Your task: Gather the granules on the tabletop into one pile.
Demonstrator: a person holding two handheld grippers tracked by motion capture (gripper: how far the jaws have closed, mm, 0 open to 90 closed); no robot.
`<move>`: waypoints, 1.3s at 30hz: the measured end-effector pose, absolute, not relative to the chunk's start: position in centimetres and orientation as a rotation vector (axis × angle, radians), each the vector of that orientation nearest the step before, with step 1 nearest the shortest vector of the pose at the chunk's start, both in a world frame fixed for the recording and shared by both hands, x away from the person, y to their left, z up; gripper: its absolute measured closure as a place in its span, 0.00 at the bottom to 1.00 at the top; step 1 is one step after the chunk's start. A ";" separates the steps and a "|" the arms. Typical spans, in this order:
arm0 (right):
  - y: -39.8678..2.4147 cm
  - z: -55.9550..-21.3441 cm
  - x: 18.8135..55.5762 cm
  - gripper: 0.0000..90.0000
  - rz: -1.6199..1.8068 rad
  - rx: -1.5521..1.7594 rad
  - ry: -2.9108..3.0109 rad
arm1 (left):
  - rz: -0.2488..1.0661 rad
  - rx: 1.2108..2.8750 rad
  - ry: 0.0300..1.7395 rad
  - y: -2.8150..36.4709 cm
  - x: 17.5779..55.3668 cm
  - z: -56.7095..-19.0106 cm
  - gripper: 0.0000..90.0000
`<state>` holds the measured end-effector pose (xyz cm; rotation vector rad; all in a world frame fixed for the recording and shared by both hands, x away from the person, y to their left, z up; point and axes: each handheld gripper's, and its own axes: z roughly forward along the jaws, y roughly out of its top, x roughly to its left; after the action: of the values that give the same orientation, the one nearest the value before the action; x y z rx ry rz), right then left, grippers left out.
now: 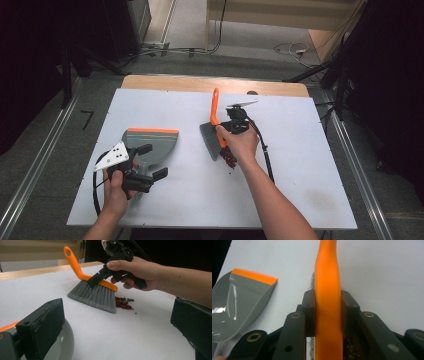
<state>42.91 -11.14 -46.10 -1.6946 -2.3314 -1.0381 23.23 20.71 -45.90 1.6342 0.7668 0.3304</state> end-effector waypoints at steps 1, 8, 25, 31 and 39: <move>-11.5 -46.1 42.9 0.76 -1.040 -1.703 -2.330 | 0.333 1.634 0.767 20.7 23.2 -45.9 0.00; -14.2 -46.2 42.6 0.76 -1.051 -1.762 -2.301 | 0.333 1.628 0.773 20.7 23.1 -45.8 0.00; -15.8 -41.4 40.8 0.76 -1.186 -1.411 -2.467 | 0.336 1.625 0.774 20.8 23.1 -45.8 0.00; -16.4 -39.9 38.9 0.76 -1.064 -1.116 -2.706 | 0.337 1.626 0.774 20.8 23.1 -45.8 0.00; -16.7 -40.9 35.4 0.77 -0.930 -0.800 -2.898 | 0.339 1.631 0.777 20.8 23.2 -45.8 0.00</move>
<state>35.41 -16.70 -40.89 -0.7998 -2.8980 -0.9303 23.23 20.77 -45.85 1.6307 0.7767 0.3389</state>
